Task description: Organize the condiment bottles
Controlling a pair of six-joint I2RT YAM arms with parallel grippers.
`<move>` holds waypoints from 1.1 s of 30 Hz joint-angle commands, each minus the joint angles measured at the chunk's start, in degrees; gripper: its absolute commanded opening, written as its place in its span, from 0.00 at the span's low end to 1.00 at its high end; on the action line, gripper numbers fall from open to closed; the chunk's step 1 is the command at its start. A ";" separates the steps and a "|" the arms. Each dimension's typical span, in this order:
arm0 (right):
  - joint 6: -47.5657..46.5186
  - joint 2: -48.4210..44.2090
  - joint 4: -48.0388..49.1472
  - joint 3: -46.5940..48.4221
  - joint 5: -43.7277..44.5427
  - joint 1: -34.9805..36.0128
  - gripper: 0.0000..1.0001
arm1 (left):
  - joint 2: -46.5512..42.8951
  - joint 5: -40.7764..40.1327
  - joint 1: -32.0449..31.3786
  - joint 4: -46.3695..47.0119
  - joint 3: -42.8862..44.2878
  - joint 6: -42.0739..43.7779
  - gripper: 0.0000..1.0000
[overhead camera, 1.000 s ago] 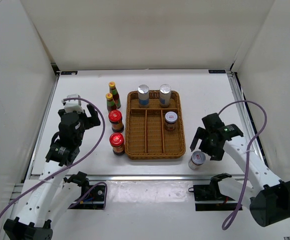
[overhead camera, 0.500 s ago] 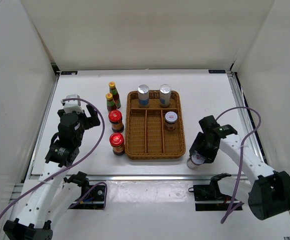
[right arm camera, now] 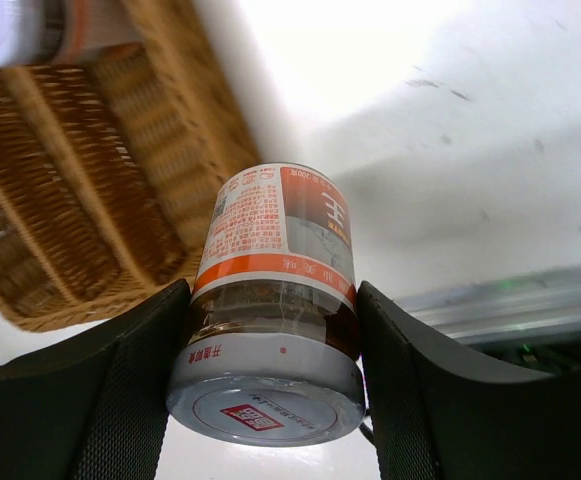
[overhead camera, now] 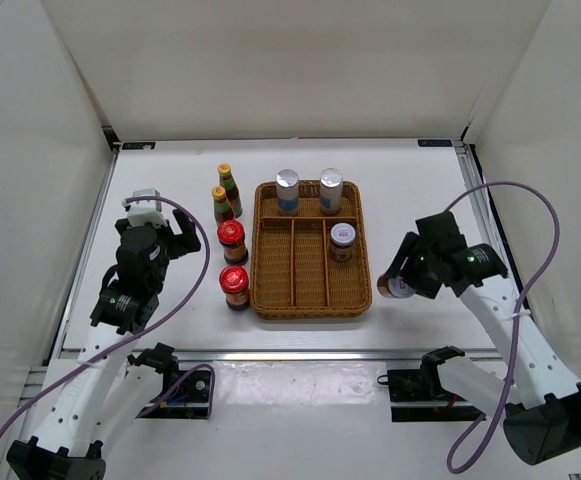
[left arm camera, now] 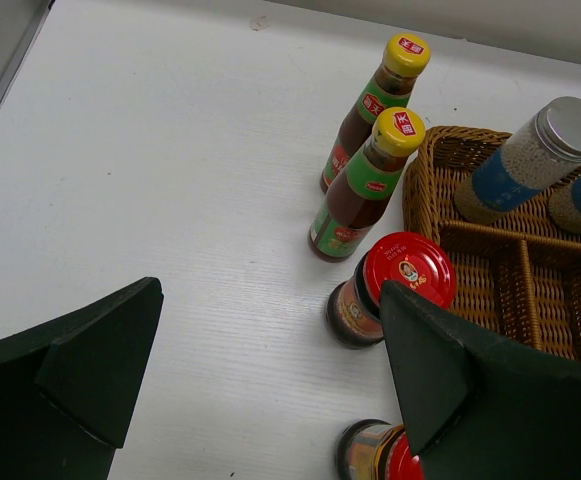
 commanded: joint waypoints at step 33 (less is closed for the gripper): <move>-7.92 35.42 13.14 19.05 0.68 15.15 0.83 | 0.32 0.37 -0.32 -0.08 0.94 -0.43 1.00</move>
